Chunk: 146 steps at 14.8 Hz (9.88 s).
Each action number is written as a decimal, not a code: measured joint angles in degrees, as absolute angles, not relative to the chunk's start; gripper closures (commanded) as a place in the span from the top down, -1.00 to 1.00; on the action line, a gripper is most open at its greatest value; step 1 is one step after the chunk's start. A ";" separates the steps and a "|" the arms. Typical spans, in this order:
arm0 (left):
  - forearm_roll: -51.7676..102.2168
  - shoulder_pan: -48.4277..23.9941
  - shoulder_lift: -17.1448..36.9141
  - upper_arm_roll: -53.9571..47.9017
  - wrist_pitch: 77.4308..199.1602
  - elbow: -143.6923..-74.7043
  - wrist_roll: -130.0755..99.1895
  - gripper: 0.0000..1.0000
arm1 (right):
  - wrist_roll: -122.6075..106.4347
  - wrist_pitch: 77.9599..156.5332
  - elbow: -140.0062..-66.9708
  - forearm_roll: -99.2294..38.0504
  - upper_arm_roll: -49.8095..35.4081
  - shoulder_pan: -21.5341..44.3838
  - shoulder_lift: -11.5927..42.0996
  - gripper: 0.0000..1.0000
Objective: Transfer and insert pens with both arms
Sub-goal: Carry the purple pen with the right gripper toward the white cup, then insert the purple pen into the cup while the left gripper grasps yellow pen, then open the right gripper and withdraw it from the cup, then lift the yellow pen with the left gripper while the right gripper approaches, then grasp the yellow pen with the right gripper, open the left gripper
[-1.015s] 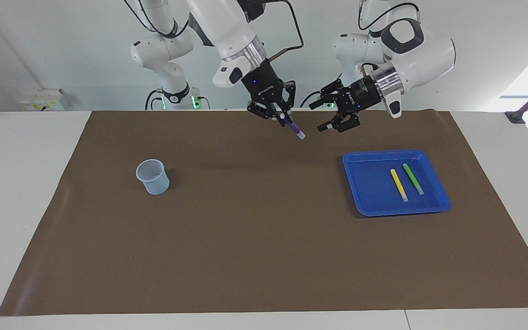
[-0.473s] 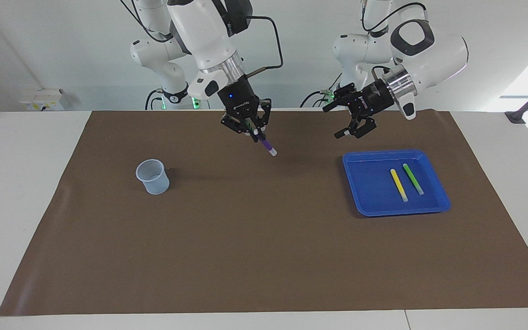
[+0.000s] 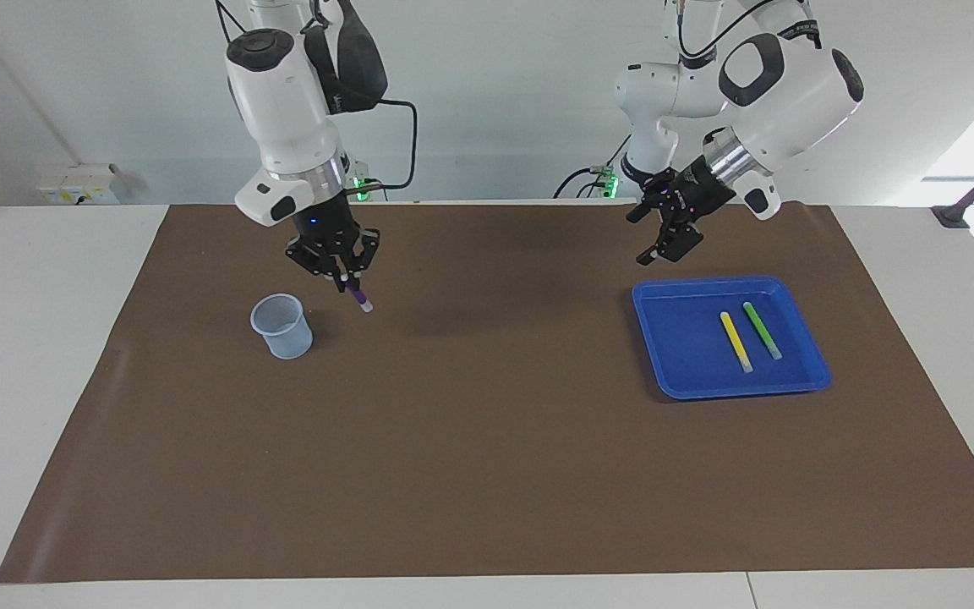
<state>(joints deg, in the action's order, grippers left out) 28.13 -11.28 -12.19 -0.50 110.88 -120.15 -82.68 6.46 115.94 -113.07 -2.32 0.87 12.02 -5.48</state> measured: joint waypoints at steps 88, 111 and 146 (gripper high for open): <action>18.88 3.96 6.80 -2.97 106.95 -106.11 -25.95 -1.00 | 3.11 87.46 -92.73 0.95 0.59 0.32 -2.28 1.00; 59.37 -16.38 -9.53 -12.91 128.91 -117.71 -94.60 -1.00 | 17.39 95.98 -89.58 -23.05 -8.09 0.85 -1.29 1.00; 62.07 -22.92 -12.35 -12.09 142.34 -123.56 -105.49 1.00 | 20.82 109.98 -90.05 -22.11 -25.83 3.17 4.55 -1.00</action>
